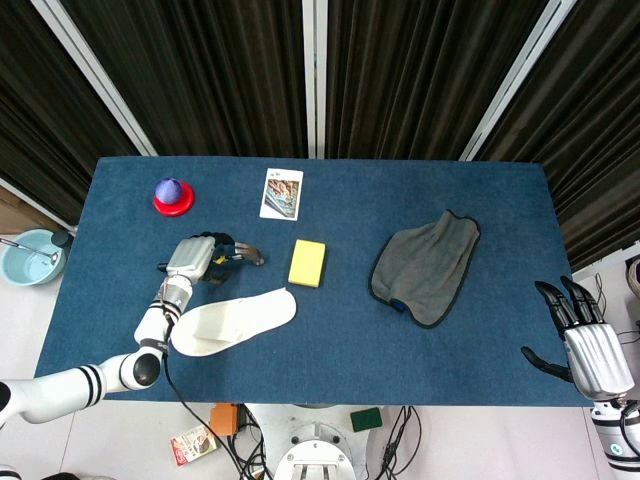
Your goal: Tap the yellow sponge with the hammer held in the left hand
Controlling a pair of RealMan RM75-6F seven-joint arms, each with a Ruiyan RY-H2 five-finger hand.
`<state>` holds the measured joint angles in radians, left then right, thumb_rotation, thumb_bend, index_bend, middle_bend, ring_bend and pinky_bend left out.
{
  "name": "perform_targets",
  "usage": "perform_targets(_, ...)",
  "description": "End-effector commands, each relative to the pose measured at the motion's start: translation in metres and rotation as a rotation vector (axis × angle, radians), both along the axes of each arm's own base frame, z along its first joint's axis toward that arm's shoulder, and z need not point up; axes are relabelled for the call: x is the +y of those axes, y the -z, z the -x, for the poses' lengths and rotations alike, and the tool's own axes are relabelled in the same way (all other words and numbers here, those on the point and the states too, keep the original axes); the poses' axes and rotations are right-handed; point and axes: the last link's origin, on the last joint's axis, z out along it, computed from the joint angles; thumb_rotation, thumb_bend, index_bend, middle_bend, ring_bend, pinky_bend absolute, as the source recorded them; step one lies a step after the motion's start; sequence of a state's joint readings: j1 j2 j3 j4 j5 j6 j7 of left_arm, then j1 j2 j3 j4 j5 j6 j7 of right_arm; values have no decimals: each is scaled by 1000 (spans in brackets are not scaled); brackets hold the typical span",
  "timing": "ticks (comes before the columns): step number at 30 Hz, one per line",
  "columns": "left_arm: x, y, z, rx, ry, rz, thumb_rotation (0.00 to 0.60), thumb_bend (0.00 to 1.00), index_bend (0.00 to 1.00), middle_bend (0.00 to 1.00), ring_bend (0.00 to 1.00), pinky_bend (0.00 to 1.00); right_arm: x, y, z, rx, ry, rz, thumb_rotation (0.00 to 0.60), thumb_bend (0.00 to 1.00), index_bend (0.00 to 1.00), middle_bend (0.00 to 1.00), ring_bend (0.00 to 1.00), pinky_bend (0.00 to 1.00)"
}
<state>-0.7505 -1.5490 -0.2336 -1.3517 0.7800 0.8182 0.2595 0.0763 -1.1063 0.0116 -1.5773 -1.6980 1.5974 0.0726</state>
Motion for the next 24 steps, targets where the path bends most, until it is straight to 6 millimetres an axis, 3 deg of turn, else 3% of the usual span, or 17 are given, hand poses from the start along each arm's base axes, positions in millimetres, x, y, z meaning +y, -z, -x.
perform_targets(1, 3, 3, 1, 5, -17, -9, 600, 297, 304, 284, 204, 243, 0, 0, 0, 0, 1, -1, 600, 151, 6, 124, 0, 112)
perform_targets(6, 4, 5, 0, 19, -19, -5, 600, 378, 342, 318, 231, 261, -1, 0, 1, 3, 5, -4, 600, 151, 5, 125, 0, 112)
perform_targets(24, 4, 14, -7, 57, 1, 0, 600, 444, 423, 399, 307, 304, 0, 1, 7, -10, 20, -5, 600, 151, 5, 125, 0, 112)
